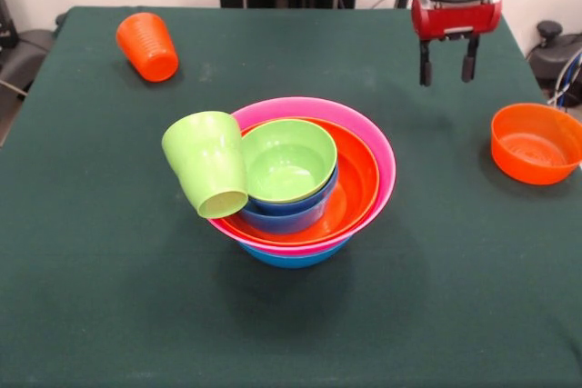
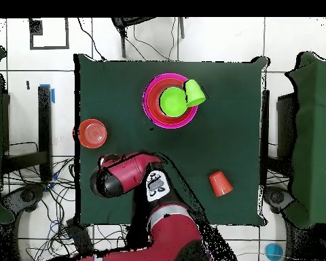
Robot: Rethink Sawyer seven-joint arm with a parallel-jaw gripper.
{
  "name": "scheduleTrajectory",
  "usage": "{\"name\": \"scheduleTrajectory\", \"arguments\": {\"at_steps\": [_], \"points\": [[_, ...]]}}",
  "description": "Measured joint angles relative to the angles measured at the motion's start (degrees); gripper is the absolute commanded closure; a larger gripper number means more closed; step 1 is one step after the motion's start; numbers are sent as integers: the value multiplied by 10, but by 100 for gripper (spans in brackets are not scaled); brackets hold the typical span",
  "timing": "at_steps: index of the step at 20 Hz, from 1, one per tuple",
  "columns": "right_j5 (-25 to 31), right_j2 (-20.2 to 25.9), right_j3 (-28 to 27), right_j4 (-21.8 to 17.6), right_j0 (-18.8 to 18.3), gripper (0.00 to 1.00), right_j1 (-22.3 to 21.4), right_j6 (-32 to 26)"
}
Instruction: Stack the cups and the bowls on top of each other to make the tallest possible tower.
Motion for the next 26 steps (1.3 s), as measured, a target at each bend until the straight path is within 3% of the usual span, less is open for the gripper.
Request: {"name": "scheduleTrajectory", "arguments": {"at_steps": [7, 12, 26], "points": [[16, 48, 1, 9, -80, 0, -57, 0], [35, 73, 1, 19, -116, 0, -84, 0], [39, 131, 4, 19, -147, 0, -85, 0]]}}
